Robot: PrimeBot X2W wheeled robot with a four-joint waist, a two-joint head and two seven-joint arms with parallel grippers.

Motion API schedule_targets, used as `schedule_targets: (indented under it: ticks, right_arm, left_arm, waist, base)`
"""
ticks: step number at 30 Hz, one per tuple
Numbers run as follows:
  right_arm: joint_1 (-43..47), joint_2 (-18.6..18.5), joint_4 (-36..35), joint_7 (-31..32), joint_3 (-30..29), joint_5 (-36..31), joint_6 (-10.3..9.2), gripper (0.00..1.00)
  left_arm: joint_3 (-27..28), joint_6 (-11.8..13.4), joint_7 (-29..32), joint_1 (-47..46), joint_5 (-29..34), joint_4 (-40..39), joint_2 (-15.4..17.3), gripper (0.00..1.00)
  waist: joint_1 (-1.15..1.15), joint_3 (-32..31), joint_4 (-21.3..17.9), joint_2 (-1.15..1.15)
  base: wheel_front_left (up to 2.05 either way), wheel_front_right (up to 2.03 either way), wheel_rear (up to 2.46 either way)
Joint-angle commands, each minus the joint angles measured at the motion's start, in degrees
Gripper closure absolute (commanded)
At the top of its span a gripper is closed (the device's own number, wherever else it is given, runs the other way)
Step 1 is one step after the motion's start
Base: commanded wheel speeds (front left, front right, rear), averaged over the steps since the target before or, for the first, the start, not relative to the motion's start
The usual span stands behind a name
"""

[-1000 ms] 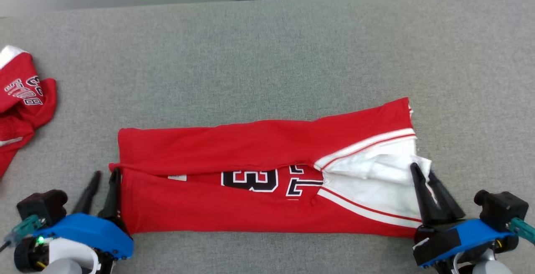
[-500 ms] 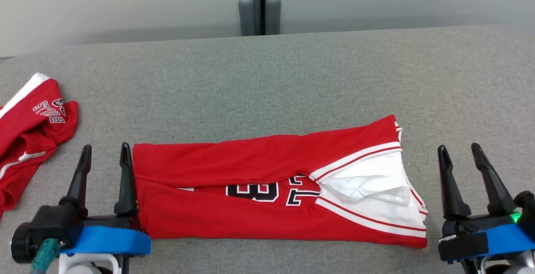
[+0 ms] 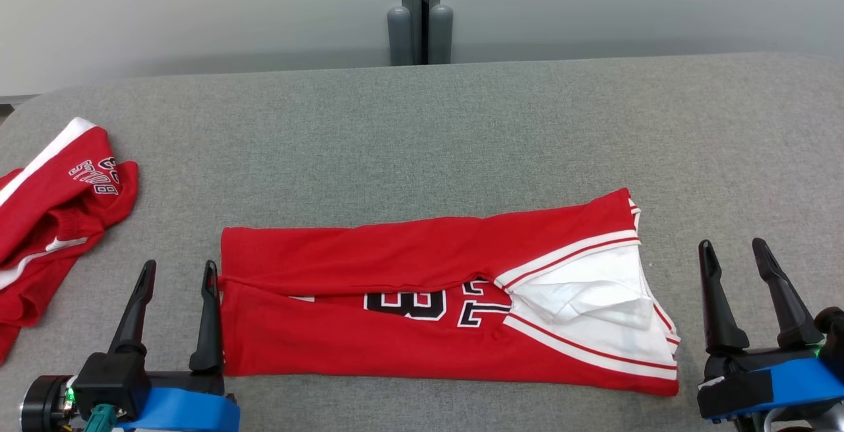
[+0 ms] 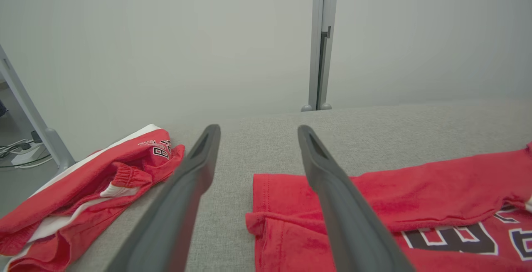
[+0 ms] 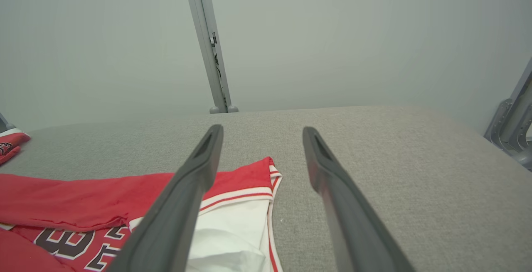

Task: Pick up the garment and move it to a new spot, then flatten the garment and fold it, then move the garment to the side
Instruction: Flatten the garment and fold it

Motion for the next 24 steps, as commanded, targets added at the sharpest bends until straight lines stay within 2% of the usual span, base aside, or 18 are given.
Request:
schedule_targets:
  ticks: [1,6,9,20,21,22,23,24]
  right_arm:
    - [0.9,0.1,0.0,0.2,-0.2,-0.3,0.02,0.00]
    - [0.2,-0.5,1.2,1.6,0.1,0.2,0.01,0.00]
    - [-1.4,-1.3,4.7,2.5,0.7,0.6,0.02,0.00]
    - [-8.3,-3.3,27.5,3.5,5.1,4.1,0.02,0.00]
    - [-8.6,-3.2,28.9,3.6,5.9,5.0,0.02,0.13]
    - [-8.8,-3.0,29.9,3.8,7.0,6.3,0.03,0.61]
    - [-9.0,-3.4,30.9,3.9,7.9,7.1,0.10,1.00]
    - [-9.1,-3.7,31.5,3.8,8.7,8.0,0.10,1.00]
  left_arm:
    - [0.4,-0.2,-0.3,-0.1,0.2,0.4,0.1,0.00]
    - [0.8,-1.2,-0.3,-1.6,0.6,0.7,-0.6,0.00]
    - [1.0,-2.1,-0.3,-3.1,1.2,0.9,-1.0,0.00]
    - [1.6,-4.7,-0.3,-8.5,4.2,1.8,-4.4,0.00]
    - [1.8,-4.9,-0.3,-8.6,4.3,2.0,-4.7,0.00]
    - [2.0,-5.1,-0.3,-8.7,4.7,2.1,-4.9,0.00]
    - [2.3,-5.1,-0.3,-8.8,4.8,2.3,-5.1,0.00]
    - [2.7,-5.3,-0.3,-8.8,5.1,2.4,-5.2,0.00]
  waist:
    - [0.00,0.0,0.1,0.00]
    - [0.00,1.2,0.8,0.00]
    - [0.00,3.1,1.7,0.00]
    - [0.00,8.6,4.4,0.00]
    - [0.00,8.7,4.4,0.00]
    - [0.00,8.8,4.4,0.00]
    - [0.00,8.8,4.3,0.00]
    - [0.00,8.8,4.3,0.00]
  base:
    - [0.00,0.00,0.00]
    - [0.00,0.00,0.00]
    - [0.00,0.00,0.00]
    - [0.00,0.00,0.00]
    - [0.00,0.00,0.00]
    - [0.00,0.00,0.00]
    - [0.00,0.00,0.00]
    - [0.00,0.00,0.00]
